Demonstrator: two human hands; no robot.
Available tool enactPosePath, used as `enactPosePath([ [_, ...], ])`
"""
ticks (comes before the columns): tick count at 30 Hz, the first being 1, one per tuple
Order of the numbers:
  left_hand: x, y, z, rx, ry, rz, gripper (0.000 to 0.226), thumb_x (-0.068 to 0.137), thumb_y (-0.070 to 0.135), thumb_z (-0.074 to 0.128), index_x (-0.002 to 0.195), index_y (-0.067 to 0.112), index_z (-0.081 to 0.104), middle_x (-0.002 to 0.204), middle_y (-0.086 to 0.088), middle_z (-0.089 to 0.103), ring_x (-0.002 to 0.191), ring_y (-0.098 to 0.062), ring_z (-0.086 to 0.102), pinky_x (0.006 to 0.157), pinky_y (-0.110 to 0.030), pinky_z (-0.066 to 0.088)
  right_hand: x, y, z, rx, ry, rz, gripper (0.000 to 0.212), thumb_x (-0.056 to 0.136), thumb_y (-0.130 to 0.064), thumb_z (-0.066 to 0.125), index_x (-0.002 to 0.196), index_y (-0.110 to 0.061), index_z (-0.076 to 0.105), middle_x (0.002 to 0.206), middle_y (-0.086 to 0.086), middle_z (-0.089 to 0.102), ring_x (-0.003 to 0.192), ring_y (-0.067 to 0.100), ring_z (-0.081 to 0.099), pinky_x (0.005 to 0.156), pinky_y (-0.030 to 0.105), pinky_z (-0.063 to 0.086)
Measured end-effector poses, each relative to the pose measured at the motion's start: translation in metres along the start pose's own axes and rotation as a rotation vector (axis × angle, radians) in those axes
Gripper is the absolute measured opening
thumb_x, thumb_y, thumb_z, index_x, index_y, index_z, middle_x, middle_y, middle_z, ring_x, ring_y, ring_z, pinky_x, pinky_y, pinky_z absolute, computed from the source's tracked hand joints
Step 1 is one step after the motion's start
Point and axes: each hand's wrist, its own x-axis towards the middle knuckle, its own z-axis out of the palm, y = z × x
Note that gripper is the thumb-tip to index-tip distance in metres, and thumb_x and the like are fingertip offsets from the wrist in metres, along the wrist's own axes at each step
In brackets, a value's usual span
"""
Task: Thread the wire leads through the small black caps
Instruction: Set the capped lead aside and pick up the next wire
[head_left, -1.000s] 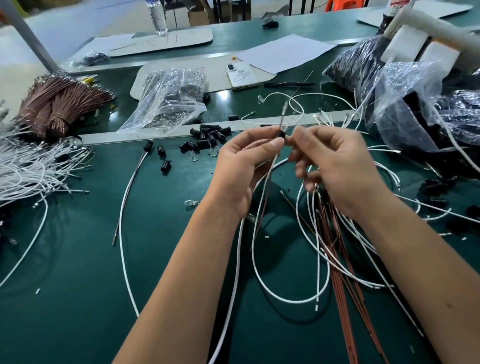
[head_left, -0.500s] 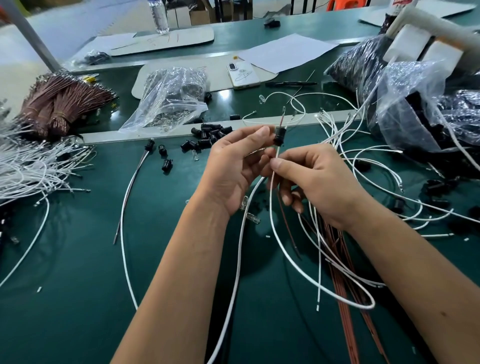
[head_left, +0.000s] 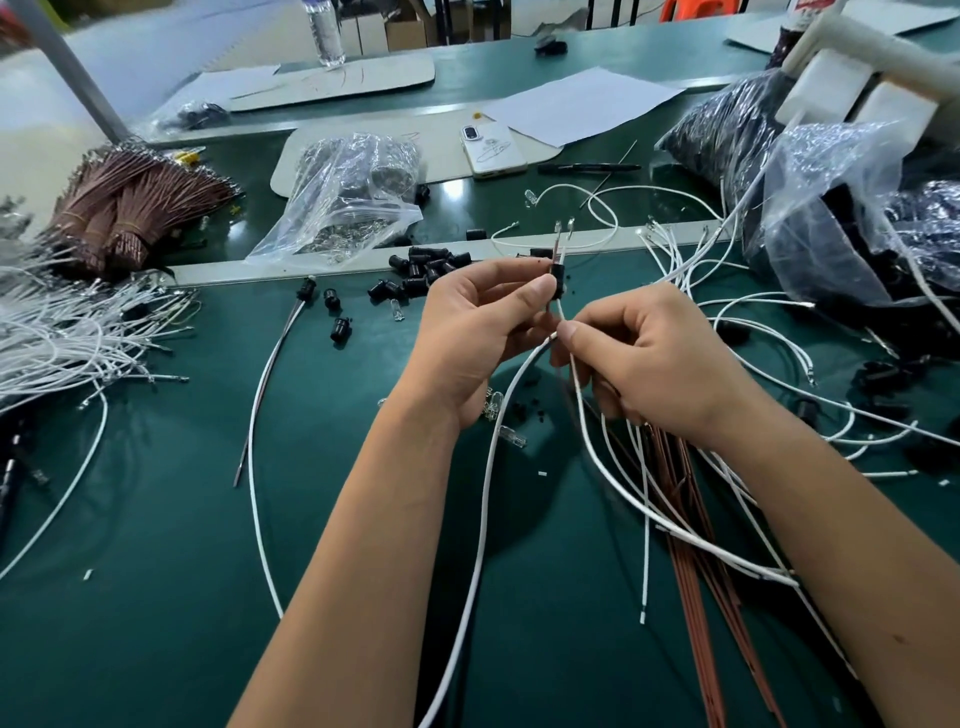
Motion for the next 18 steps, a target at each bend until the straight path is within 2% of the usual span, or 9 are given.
enactPosePath([
  [3, 0.0, 0.001, 0.001, -0.01, -0.001, -0.007, 0.011, 0.091, 0.002, 0.07, 0.095, 0.012, 0.074, 0.08, -0.002, 0.072, 0.062, -0.012, 0.063, 0.064, -0.021, 0.054, 0.002, 0.0, -0.006, 0.011, -0.047, 0.031, 0.032, 0.102, -0.022, 0.064, 0.073, -0.011, 0.072, 0.056, 0.013, 0.062, 0.037, 0.017, 0.054, 0.041, 0.02, 0.037],
  [8, 0.0, 0.003, -0.002, -0.168, 0.002, -0.031, 0.011, 0.093, 0.0, 0.065, 0.1, 0.005, 0.071, 0.077, -0.003, 0.068, 0.064, -0.012, 0.064, 0.066, -0.019, 0.055, 0.002, 0.001, -0.011, 0.066, -0.128, 0.075, 0.028, 0.101, -0.023, 0.066, 0.077, -0.009, 0.073, 0.058, 0.006, 0.062, 0.039, 0.015, 0.052, 0.038, 0.017, 0.034],
  [10, 0.0, 0.001, 0.0, -0.152, -0.027, -0.03, 0.012, 0.093, -0.001, 0.064, 0.098, 0.007, 0.071, 0.076, -0.002, 0.068, 0.065, -0.012, 0.064, 0.068, -0.021, 0.055, 0.001, 0.001, -0.012, 0.037, -0.171, 0.089, 0.028, 0.1, -0.024, 0.067, 0.076, -0.01, 0.073, 0.057, 0.001, 0.063, 0.041, 0.015, 0.054, 0.037, 0.018, 0.035],
  [13, -0.002, -0.001, 0.001, -0.102, -0.087, -0.042, 0.015, 0.093, -0.002, 0.064, 0.094, 0.011, 0.072, 0.079, -0.003, 0.068, 0.064, -0.014, 0.064, 0.07, -0.026, 0.053, 0.001, 0.002, -0.014, 0.037, -0.238, 0.143, 0.027, 0.098, -0.029, 0.07, 0.076, -0.013, 0.073, 0.065, 0.004, 0.069, 0.045, 0.013, 0.056, 0.036, 0.02, 0.036],
  [15, -0.002, -0.001, 0.001, -0.099, -0.111, -0.055, 0.016, 0.093, -0.002, 0.063, 0.095, 0.011, 0.072, 0.079, -0.002, 0.069, 0.063, -0.014, 0.064, 0.071, -0.026, 0.053, 0.002, 0.003, -0.015, 0.146, -0.152, 0.157, 0.023, 0.097, -0.03, 0.07, 0.083, -0.012, 0.074, 0.07, 0.005, 0.07, 0.048, 0.013, 0.057, 0.035, 0.02, 0.036],
  [18, -0.002, -0.001, 0.0, -0.068, -0.148, -0.063, 0.016, 0.093, -0.001, 0.064, 0.095, 0.012, 0.072, 0.082, -0.003, 0.07, 0.065, -0.014, 0.064, 0.072, -0.025, 0.053, 0.006, 0.005, -0.016, 0.355, 0.109, 0.09, 0.017, 0.098, -0.025, 0.07, 0.094, -0.009, 0.074, 0.073, 0.006, 0.07, 0.051, 0.015, 0.057, 0.036, 0.02, 0.036],
])
